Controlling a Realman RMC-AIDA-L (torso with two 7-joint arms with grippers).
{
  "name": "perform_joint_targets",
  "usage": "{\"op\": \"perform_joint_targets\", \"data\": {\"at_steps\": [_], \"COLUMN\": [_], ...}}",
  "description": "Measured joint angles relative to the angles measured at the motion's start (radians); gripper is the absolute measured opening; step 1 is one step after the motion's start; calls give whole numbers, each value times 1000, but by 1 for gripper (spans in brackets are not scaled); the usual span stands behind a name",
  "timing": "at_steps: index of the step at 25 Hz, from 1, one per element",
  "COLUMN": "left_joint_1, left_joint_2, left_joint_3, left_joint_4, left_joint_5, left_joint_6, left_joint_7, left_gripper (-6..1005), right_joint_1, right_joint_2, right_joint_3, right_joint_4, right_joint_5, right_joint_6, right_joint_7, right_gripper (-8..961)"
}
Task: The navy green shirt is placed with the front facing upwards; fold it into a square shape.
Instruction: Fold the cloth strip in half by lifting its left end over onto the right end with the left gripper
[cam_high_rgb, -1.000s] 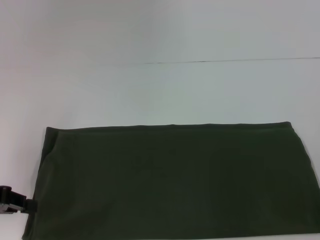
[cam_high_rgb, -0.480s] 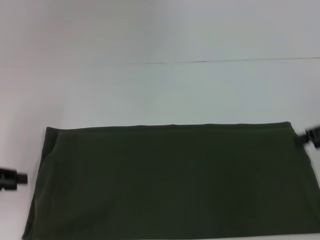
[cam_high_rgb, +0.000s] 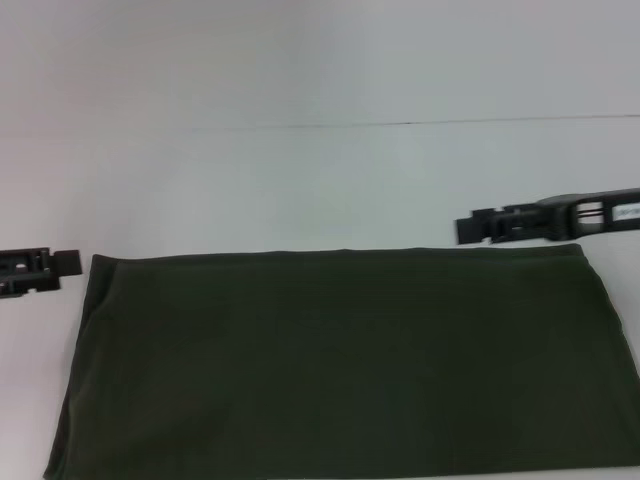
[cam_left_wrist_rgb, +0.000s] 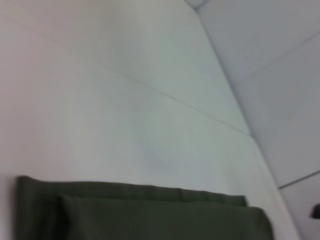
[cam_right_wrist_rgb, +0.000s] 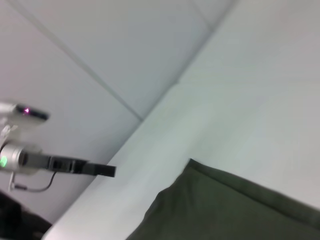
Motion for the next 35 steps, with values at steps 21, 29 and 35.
{"op": "perform_joint_targets", "data": {"at_steps": [21, 29, 35], "left_joint_1": [-71, -81, -78], "left_joint_2": [33, 13, -2], "left_joint_3": [141, 269, 289], "left_joint_4": [-21, -15, -21], "left_joint_5": [227, 266, 267], "left_joint_6": [-34, -123, -174], "left_joint_7": [-234, -249, -241], "left_gripper": [651, 655, 654], "right_joint_1": [-53, -52, -51], "right_joint_2": [147, 149, 151], "right_joint_3": [-93, -130, -134], "right_joint_4": [139, 184, 190], "right_joint_5": [1, 2, 2], "right_joint_6": [190, 255, 262], "right_joint_7": [-778, -827, -830], "right_gripper": [858, 857, 857]}}
